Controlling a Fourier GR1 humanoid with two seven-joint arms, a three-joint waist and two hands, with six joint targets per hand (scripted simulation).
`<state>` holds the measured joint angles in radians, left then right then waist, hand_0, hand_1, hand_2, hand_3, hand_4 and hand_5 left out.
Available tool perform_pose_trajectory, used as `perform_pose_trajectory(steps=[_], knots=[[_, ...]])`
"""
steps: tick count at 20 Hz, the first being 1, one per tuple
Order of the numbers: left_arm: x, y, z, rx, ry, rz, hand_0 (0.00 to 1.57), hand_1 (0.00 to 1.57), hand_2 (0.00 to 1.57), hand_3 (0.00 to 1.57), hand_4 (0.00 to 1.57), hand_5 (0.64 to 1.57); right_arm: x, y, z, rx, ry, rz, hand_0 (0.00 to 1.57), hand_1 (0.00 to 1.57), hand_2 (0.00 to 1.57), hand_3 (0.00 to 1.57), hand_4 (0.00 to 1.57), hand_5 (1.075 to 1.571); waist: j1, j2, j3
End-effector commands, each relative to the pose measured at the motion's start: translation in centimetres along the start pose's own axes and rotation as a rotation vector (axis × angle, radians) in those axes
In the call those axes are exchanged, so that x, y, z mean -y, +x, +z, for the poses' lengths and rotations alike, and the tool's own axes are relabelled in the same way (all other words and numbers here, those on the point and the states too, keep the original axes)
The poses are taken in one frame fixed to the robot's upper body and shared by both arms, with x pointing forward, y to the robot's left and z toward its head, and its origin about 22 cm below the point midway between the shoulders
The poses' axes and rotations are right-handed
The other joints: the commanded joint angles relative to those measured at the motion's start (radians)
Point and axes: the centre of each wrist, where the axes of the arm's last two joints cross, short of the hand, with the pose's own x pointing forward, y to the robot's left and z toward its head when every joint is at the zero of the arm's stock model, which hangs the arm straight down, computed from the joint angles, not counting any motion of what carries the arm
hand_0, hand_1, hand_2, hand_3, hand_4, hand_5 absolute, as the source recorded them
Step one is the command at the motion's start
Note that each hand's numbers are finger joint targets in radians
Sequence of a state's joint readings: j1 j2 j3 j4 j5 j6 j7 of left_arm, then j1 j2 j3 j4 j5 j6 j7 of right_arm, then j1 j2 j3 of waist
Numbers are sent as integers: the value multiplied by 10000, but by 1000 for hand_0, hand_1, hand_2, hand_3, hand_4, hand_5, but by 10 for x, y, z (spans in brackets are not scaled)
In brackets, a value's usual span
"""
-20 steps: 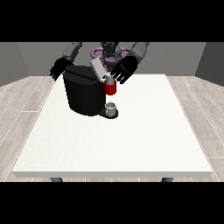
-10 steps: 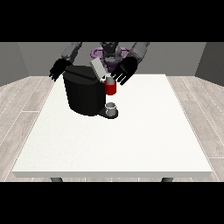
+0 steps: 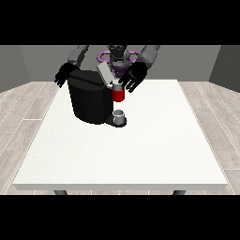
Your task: Insert the coffee pod into the coffee machine and close the lid
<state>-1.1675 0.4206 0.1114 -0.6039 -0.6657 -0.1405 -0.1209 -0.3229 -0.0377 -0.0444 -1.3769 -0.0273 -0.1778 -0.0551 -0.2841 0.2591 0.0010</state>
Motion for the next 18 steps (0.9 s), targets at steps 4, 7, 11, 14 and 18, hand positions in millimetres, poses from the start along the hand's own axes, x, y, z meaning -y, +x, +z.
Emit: perform_pose_trajectory(steps=[4,7,11,14,18], knots=[[-20,-17,7,-90,234,-290,1085,1085,1132,956,403,1571,8,10,-2,-5,31,-1,0,0,0,0,380,1571,-220,205,-13],[-8,-10,4,2,24,-404,1051,1051,1118,953,365,1571,3,-3,5,38,46,-129,0,0,0,0,408,1571,-10,-19,-9],[-27,-3,3,344,319,-520,1064,1064,1117,952,360,1571,8,6,-7,379,-165,84,0,0,0,0,434,1571,79,322,-9],[-32,-14,7,179,372,-792,912,912,1022,865,363,1571,-5,10,0,602,227,-159,0,0,0,0,458,1571,-230,538,-9],[-2,-8,3,185,-1108,-1233,0,0,0,0,0,1571,3,-2,3,134,-71,37,0,0,0,0,465,1571,45,-78,-6]])
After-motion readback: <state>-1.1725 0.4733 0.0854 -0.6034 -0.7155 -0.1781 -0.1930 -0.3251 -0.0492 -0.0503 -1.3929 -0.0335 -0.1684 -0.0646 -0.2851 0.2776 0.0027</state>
